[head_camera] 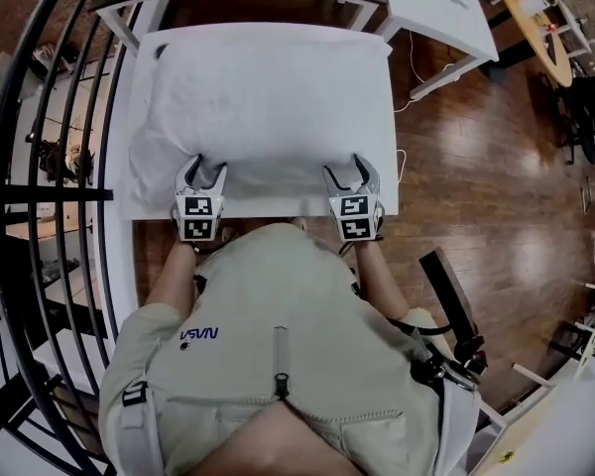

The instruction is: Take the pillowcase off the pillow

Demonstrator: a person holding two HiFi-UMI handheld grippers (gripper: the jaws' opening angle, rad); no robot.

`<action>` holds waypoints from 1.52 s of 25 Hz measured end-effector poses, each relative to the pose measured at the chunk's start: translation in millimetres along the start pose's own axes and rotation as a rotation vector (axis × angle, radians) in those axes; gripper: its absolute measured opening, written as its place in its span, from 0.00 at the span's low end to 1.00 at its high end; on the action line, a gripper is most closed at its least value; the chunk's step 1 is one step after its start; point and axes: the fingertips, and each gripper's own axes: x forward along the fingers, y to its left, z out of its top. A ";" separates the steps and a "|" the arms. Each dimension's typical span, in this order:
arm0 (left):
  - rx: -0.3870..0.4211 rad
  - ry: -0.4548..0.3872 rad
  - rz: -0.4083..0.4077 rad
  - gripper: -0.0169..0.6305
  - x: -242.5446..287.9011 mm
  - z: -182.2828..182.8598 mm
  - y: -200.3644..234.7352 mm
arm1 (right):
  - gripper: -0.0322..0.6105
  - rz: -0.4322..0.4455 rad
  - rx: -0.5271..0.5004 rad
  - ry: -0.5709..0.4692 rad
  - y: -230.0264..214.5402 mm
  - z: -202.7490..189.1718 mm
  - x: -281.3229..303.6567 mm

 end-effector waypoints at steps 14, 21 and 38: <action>-0.073 -0.129 -0.040 0.07 -25.1 56.3 -0.3 | 0.08 0.021 0.000 -0.110 -2.3 43.5 0.1; -0.090 -0.327 -0.022 0.05 -87.6 152.2 10.9 | 0.07 0.083 -0.022 -0.281 -24.7 122.3 -69.0; -0.005 -0.483 0.033 0.23 -130.9 210.3 15.1 | 0.07 0.086 0.036 -0.147 -55.2 175.2 -73.1</action>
